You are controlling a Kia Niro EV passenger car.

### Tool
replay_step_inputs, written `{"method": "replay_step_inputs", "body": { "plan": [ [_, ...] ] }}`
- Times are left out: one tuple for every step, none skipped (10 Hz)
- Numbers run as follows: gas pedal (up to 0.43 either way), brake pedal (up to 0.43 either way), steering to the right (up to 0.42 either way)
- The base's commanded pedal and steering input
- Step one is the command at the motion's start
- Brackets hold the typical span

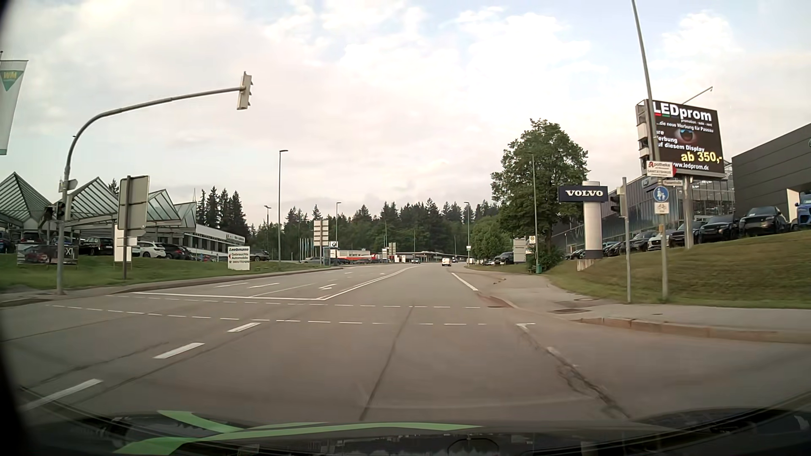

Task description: Follow the waypoints while adhering to traffic rules and regulations

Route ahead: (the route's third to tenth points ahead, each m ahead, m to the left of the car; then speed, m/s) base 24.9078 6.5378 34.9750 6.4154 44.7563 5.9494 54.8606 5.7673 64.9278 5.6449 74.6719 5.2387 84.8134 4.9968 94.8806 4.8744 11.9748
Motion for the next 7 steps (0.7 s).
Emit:
{"method": "replay_step_inputs", "body": {
  "plan": [
    [0.118, 0.0, -0.005],
    [0.118, 0.0, -0.005],
    [0.118, 0.0, -0.004],
    [0.118, 0.0, -0.004],
    [0.118, 0.0, -0.003],
    [0.118, 0.0, -0.003],
    [0.118, 0.0, -0.003]
  ]
}}
